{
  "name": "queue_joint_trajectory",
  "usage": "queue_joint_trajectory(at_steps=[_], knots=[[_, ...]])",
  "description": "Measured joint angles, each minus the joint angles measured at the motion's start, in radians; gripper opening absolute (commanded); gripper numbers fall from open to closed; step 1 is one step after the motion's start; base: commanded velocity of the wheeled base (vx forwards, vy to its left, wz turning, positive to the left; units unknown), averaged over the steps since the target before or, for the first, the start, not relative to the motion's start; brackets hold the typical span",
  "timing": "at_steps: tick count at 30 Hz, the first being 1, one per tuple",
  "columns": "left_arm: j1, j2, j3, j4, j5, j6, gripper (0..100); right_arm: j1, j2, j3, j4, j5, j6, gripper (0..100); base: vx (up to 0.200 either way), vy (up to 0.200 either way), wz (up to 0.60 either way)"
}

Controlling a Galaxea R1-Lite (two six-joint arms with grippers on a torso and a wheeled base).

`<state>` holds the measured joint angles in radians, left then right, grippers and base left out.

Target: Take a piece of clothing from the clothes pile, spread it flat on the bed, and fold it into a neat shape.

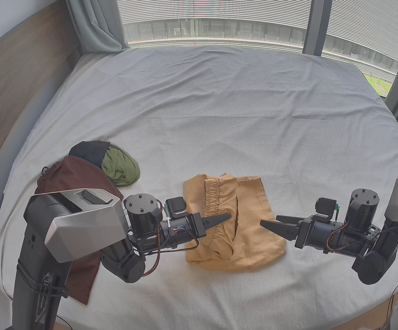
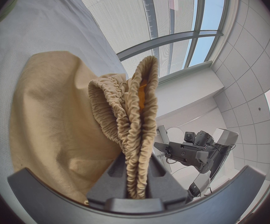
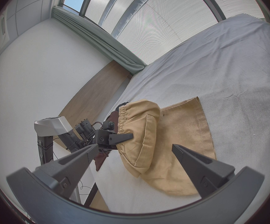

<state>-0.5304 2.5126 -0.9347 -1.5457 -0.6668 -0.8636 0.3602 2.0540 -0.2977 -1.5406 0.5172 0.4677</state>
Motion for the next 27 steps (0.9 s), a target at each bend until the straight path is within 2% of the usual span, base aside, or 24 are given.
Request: queue_joint_trajectory(at_steps=[6,7,27], knots=[[-0.004,0.022,-0.029,0.000,0.034,0.000,0,0.000,0.000,0.000,0.000,0.000,0.000,100,0.000,0.000,0.00],[-0.005,0.025,-0.036,0.000,0.038,0.000,100,0.000,0.000,0.000,0.000,0.000,0.000,100,0.000,0.000,0.00],[-0.011,0.016,-0.035,-0.003,0.067,0.009,100,0.000,0.021,-0.001,0.000,0.001,0.000,100,0.000,0.000,0.00]])
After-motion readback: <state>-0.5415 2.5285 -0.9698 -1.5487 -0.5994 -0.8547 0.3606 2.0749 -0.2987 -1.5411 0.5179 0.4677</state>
